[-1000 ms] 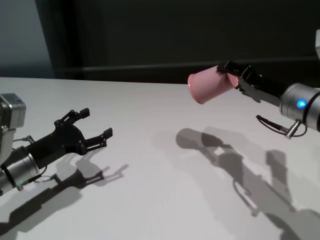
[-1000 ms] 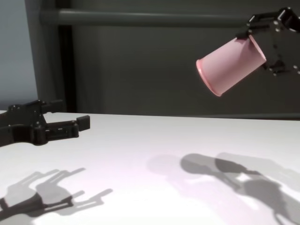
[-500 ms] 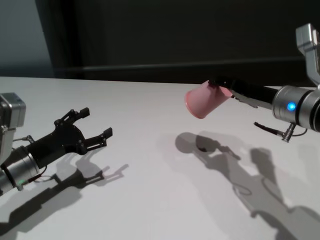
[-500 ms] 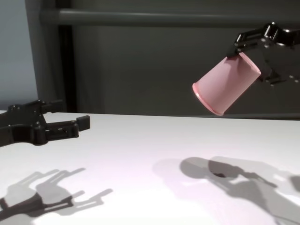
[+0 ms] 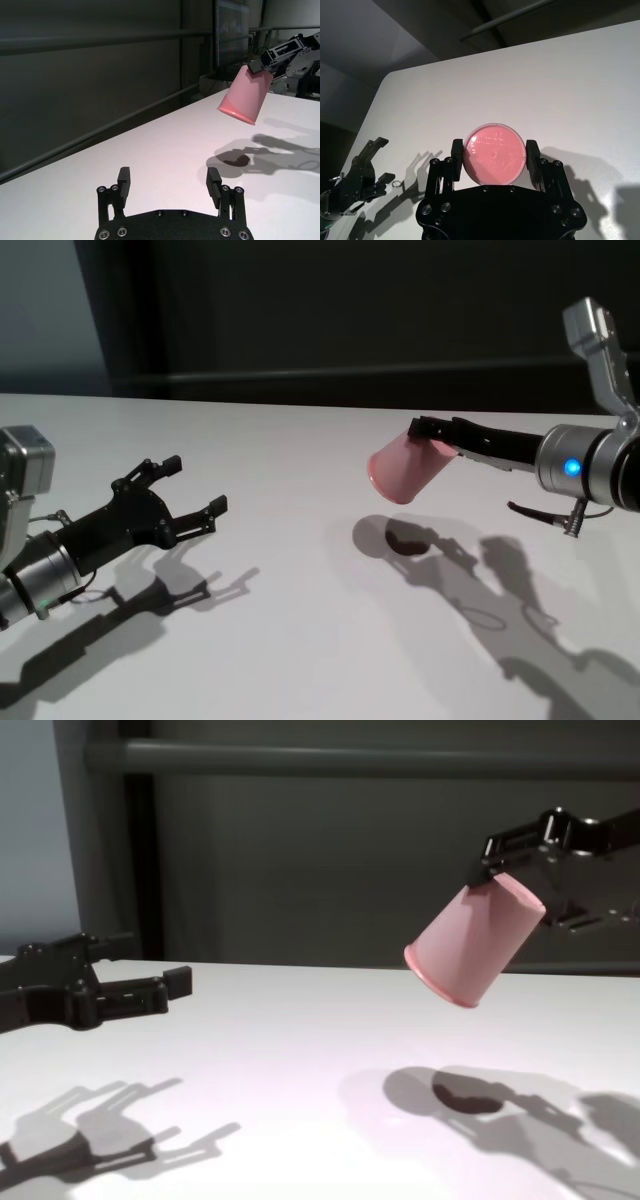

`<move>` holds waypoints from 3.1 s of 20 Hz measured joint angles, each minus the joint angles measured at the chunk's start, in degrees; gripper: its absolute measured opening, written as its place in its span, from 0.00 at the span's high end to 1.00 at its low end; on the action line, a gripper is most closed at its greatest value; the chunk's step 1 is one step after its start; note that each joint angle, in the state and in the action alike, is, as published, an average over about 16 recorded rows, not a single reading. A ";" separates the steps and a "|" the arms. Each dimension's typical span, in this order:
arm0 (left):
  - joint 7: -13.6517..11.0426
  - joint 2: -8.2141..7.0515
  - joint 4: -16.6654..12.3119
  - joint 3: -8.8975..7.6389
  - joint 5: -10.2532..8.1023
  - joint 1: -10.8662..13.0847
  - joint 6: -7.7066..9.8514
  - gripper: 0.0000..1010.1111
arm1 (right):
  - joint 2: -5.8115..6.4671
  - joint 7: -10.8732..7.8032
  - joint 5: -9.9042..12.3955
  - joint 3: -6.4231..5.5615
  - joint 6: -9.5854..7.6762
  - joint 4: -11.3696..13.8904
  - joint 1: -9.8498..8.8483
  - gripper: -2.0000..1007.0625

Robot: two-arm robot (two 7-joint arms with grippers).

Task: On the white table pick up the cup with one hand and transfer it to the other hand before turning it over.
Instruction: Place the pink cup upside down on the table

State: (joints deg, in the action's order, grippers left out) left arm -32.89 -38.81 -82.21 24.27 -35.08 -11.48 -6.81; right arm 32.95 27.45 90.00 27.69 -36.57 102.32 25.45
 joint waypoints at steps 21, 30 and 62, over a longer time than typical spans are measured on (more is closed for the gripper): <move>0.00 0.00 0.00 0.00 0.00 0.00 0.00 0.01 | 3.04 -0.01 -5.22 10.02 -5.60 -1.13 5.65 0.27; 0.00 0.00 0.00 0.00 0.00 0.00 0.00 0.01 | 1.95 -0.28 -5.83 12.93 -5.47 -2.54 7.19 0.27; 0.00 0.00 0.00 0.00 0.00 0.00 0.00 0.01 | -1.04 -1.90 -7.70 22.28 -6.08 -7.46 13.22 0.27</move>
State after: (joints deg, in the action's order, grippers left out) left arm -32.89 -38.81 -82.20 24.27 -35.08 -11.48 -6.81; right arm 31.91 25.54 82.31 49.98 -42.65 94.85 38.67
